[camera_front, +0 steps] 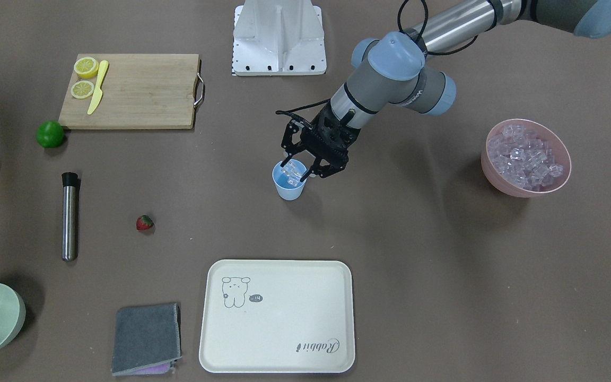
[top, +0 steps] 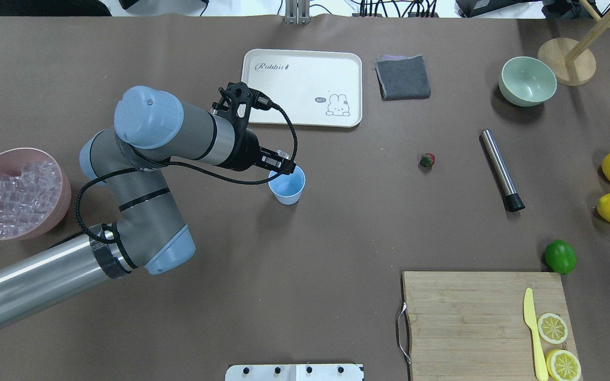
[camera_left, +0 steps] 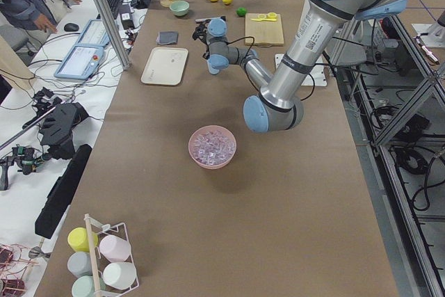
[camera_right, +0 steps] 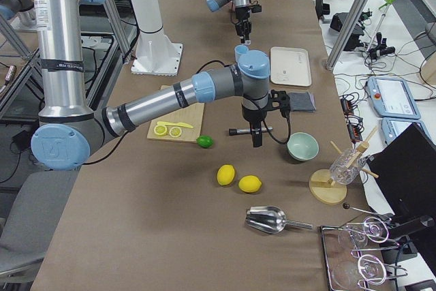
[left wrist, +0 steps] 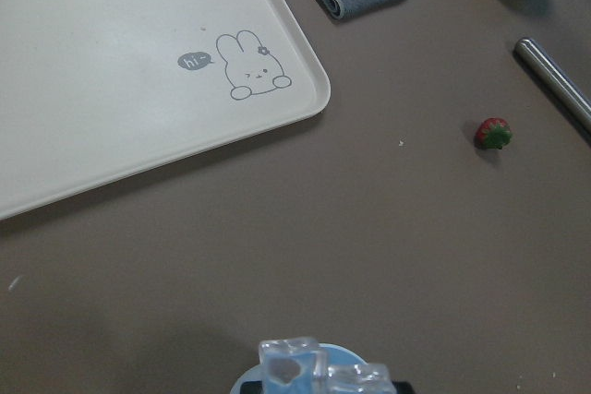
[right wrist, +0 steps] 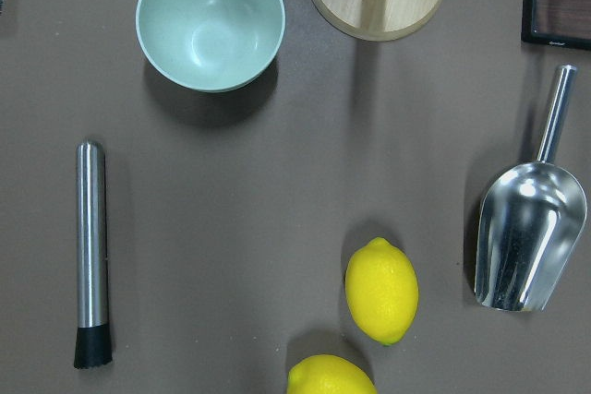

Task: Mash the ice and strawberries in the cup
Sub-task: 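Carry the ice with the left gripper over the light-blue cup, then open the left gripper to drop the ice into the cup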

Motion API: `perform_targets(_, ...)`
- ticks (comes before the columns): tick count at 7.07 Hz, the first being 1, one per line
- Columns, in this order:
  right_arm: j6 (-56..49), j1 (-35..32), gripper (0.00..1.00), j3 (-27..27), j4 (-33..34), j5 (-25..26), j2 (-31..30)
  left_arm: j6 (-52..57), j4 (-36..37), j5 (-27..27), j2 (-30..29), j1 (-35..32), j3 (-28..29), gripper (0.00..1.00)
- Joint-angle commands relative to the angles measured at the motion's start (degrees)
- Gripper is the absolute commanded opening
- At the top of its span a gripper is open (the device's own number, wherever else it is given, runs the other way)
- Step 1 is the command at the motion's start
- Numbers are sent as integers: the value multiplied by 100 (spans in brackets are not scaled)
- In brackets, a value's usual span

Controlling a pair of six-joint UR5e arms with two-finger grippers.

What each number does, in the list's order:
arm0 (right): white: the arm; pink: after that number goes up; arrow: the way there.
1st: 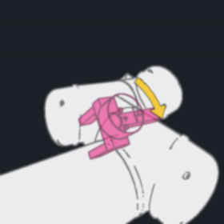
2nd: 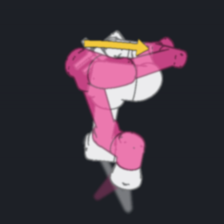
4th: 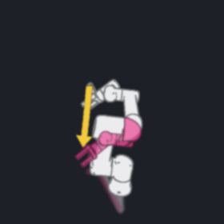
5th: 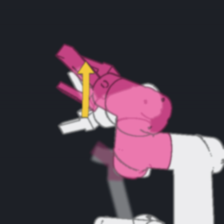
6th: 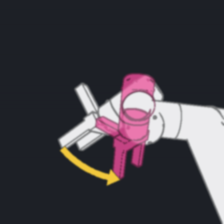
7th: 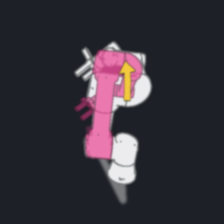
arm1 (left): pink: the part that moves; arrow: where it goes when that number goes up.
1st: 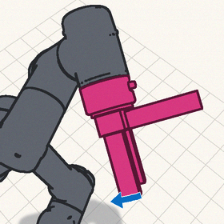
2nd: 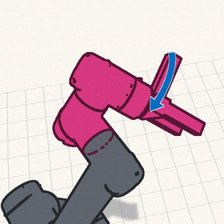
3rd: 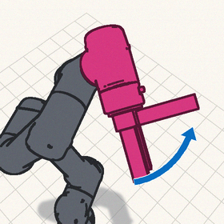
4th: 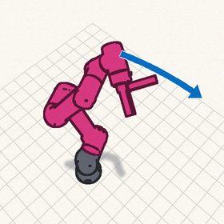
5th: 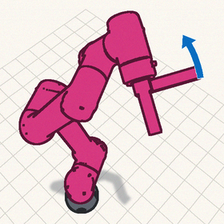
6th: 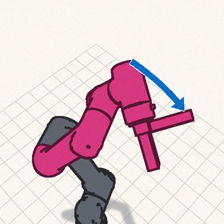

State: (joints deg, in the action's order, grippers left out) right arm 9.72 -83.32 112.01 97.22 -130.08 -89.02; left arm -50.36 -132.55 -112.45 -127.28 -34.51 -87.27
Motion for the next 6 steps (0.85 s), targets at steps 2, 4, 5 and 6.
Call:
perform_targets(2,-5,0,100,5,-142,0,-176,0,-43,118,36,173,17,1)
perform_targets(4,-5,0,100,-4,-151,26,-124,17,-43,101,36,164,-1,26)
perform_targets(5,-5,0,100,-4,-151,35,-115,52,-43,109,27,164,-1,53)
perform_targets(6,-5,0,100,-4,-151,35,-124,61,-43,109,27,164,-1,68)
